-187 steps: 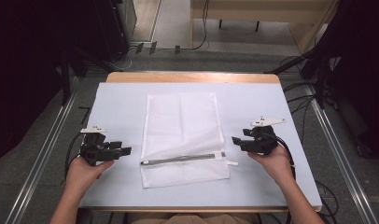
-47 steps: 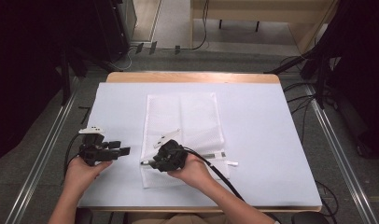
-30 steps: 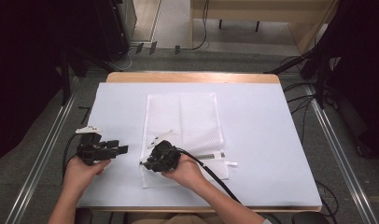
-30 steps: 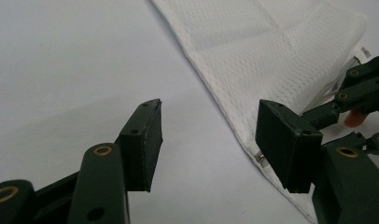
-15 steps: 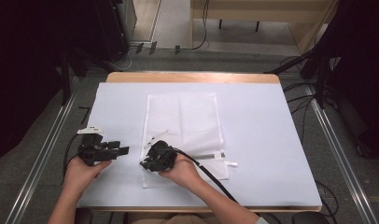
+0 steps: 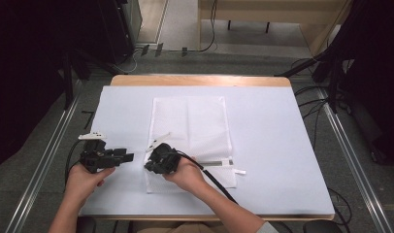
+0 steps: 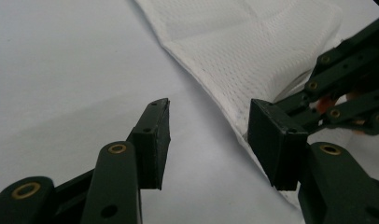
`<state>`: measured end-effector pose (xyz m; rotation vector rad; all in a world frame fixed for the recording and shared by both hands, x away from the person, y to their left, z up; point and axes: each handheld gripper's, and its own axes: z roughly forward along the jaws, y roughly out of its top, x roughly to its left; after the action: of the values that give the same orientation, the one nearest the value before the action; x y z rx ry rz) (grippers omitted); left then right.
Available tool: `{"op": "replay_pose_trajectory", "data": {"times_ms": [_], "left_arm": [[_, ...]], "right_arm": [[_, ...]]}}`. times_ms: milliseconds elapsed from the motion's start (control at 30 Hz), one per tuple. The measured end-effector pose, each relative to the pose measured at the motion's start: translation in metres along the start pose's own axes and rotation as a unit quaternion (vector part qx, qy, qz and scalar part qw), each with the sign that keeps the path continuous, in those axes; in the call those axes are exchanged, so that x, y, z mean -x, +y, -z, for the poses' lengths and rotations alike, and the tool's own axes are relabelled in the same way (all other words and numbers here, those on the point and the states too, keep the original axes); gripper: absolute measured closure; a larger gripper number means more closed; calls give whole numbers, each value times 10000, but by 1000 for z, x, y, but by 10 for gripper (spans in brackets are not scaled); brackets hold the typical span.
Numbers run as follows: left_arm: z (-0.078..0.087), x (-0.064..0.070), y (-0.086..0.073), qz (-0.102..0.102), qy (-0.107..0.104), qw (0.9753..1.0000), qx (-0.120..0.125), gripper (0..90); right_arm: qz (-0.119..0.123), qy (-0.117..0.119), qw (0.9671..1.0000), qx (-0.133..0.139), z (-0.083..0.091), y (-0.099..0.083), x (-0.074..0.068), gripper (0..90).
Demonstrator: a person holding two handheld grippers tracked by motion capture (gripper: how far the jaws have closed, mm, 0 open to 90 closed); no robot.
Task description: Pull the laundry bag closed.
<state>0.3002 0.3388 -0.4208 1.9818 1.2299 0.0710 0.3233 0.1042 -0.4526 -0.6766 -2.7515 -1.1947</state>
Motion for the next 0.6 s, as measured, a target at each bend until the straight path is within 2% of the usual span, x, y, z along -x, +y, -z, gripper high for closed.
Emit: {"op": "replay_pose_trajectory", "data": {"times_ms": [67, 233, 600], "left_arm": [[-1, 2, 0, -65, -39, 10000, -25, 495], [-3, 5, 1, -188, -149, 9997, -47, 489], [-16, 16, 2, -452, -460, 9973, -340, 489]], "right_arm": [[70, -30, 10000, 63, 5, 2, 1, 880], [53, -63, 9998, 204, 16, 7, 5, 880], [40, -83, 9993, 357, 22, 11, 5, 880]]}}
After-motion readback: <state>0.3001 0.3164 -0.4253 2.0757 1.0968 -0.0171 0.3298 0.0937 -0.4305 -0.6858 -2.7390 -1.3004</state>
